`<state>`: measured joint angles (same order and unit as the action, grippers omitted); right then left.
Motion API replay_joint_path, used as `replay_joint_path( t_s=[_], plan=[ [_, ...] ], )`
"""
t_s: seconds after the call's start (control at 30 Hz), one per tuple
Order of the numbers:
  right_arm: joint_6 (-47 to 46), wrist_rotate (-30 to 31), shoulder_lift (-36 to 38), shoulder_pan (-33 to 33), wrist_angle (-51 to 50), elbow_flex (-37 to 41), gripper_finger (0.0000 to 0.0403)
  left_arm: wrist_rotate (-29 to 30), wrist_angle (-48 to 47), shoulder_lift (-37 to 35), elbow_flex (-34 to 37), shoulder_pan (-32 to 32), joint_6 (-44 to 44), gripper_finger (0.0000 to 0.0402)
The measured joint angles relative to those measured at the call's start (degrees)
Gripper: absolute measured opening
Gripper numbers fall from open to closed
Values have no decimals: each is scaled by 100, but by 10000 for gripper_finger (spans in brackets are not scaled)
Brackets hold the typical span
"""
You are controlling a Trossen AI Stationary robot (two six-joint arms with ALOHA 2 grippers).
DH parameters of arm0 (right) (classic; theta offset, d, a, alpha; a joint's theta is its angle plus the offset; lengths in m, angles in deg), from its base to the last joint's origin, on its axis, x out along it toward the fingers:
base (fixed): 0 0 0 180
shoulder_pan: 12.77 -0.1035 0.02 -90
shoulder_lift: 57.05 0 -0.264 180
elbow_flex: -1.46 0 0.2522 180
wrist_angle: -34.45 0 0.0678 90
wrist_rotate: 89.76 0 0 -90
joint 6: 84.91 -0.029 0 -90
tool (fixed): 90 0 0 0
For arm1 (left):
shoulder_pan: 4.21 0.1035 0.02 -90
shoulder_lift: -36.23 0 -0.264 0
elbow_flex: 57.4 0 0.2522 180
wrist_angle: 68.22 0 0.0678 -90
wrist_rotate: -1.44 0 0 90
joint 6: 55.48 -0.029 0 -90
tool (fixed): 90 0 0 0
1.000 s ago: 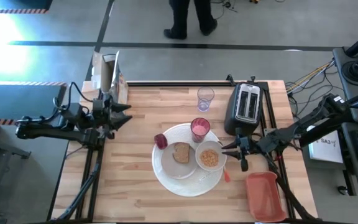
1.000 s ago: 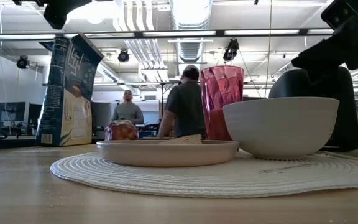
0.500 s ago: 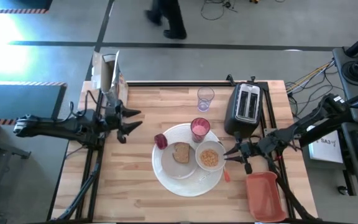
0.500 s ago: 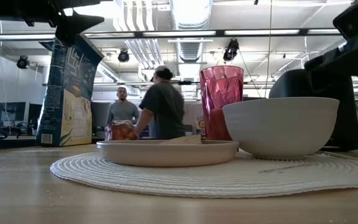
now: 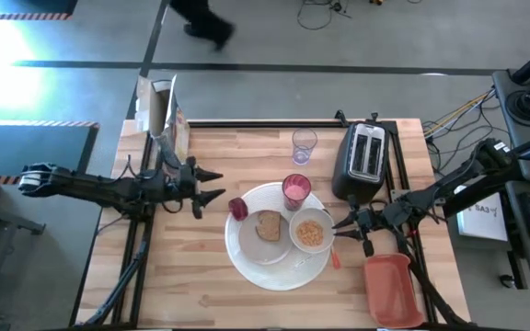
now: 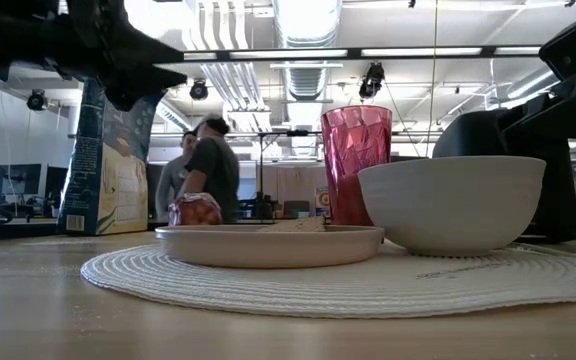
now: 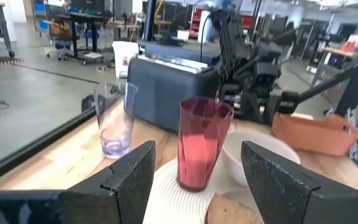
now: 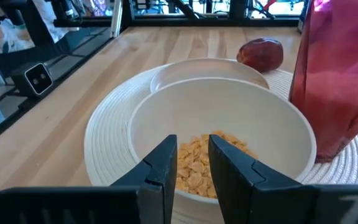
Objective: Arrange a breakfast setting
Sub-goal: Return to Home Position
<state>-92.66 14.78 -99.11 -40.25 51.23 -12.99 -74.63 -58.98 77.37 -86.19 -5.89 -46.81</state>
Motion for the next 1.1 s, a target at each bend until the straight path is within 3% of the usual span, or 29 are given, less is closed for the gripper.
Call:
replay_joint_path(
  t_s=[0.1, 0.33, 0.6, 1.0, 1.1],
  plan=[
    [-43, 92, 0, 0, -7, 0, 78, 0, 156, 325, 35, 0, -2, 221],
    [-1240, 198, 0, 2, -24, 2, 73, 2, 249, 971, 24, 1, -11, 221],
    [-1155, 199, 0, 2, -24, 7, 81, 0, 653, 1580, 195, -3, -271, 219],
    [-1134, 199, -2, 2, -24, 9, 73, -299, 2407, 1497, 1408, -12, -481, 203],
    [-1134, 199, -2, 2, -24, 9, 78, -315, 2324, 1373, 1428, -14, -489, 203]
  ],
)
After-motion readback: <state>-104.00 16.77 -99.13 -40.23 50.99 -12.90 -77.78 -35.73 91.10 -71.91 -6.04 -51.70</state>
